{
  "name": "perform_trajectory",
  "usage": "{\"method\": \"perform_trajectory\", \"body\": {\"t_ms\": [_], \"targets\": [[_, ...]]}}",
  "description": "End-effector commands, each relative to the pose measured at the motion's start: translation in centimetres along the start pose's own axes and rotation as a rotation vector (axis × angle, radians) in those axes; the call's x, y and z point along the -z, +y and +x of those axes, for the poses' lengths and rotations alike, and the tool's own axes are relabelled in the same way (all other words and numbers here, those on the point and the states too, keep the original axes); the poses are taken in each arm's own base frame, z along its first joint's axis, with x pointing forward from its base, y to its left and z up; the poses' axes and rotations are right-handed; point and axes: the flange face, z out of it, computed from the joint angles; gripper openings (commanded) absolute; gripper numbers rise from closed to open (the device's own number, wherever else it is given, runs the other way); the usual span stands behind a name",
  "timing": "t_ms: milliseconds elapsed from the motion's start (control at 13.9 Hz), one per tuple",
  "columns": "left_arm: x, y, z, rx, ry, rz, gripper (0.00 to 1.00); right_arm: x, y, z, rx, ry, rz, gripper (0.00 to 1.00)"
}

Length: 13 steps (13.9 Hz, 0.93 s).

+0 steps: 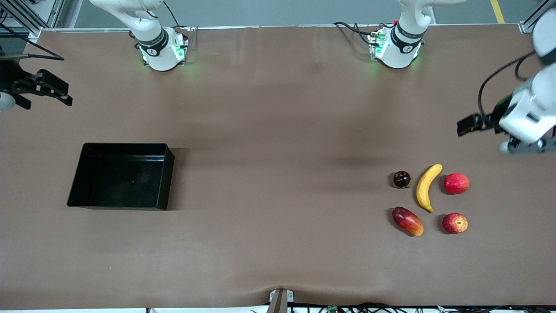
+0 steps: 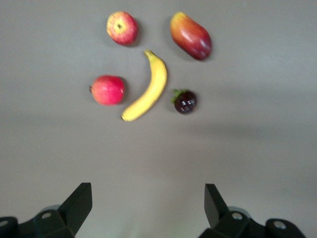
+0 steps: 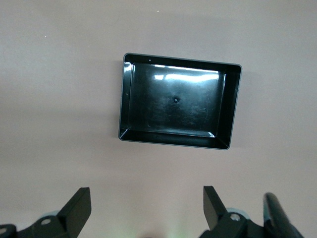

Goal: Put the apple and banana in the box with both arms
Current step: 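Reach the left gripper to the red apple while the right gripper reaches the box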

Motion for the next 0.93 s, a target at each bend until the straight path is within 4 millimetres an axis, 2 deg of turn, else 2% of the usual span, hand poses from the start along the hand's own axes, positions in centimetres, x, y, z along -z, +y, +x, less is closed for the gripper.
{"method": "perform_trajectory", "body": {"t_ms": [0,72,216,288,431,575,719,863], "targets": [[-3.8,-1.5,3.9,-0.005,0.026,0.053,1.0,-1.0,1.1,1.0,-0.026,-0.025,0.007,1.0],[-6.3,-2.5,5.5,0.013,0.022,0.039,1.0,-2.0,2.4,1.6,-0.043,-0.04,0.01,1.0],[-11.0,-2.8,8.0,0.016,0.033,0.038,1.0,-4.0,3.8,2.7,-0.061,-0.069,-0.001,1.0],[-13.5,-3.6,9.3,0.022,0.047,0.038,1.0,-4.8,5.7,3.0,-0.094,-0.078,0.008,1.0],[-17.3,-4.7,11.3,0.037,0.096,0.028,1.0,-7.2,7.1,4.0,-0.112,-0.115,0.014,1.0],[-19.9,-5.1,13.2,0.041,0.112,0.026,1.0,-8.9,9.4,4.5,-0.147,-0.135,0.023,1.0],[-21.4,-5.4,14.3,0.047,0.107,0.025,1.0,-12.3,11.3,5.5,-0.17,-0.189,0.04,1.0],[-22.9,-6.0,15.0,0.037,0.125,0.023,1.0,-15.0,12.3,6.7,-0.174,-0.2,0.042,1.0]]}}
